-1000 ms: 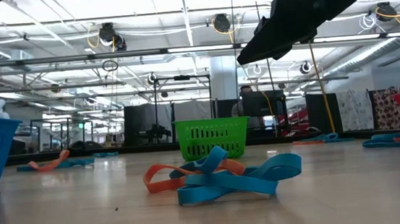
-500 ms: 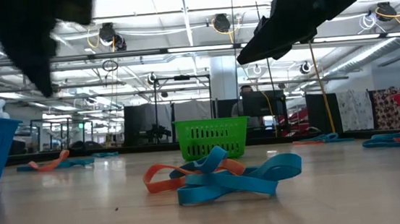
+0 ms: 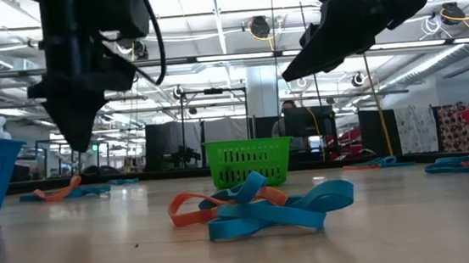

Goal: Sort rubber bands into baskets
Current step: Put the orange rubber band into the blue bin

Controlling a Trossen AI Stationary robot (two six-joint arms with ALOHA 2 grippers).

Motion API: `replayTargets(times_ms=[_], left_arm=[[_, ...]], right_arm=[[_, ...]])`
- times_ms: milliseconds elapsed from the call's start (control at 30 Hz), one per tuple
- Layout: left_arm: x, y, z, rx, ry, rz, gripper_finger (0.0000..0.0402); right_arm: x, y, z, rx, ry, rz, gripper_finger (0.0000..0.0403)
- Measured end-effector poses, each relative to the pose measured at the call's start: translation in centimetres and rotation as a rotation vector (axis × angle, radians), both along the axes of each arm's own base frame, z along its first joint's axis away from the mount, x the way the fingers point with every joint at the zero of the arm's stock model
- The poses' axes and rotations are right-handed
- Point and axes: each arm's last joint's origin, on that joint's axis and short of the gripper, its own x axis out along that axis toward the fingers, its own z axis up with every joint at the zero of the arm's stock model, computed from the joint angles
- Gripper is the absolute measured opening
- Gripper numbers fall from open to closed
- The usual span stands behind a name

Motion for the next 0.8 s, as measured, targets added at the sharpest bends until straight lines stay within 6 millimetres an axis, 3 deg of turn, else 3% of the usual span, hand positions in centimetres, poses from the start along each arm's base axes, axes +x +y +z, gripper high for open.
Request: replayTargets(times_ms=[300,800], left_arm=[[-0.2,0.3,-0.6,-0.045,0.012,-0.010,0.0077],[1.0,0.0,-0.6,-0.126,-0.109,-0.012,0.0077]], right_arm=[[0.0,0.0,0.0,-0.013,0.000,0.008,0.0114],[0.0,0.0,0.0,-0.012,-0.004,0.008,0.0114]])
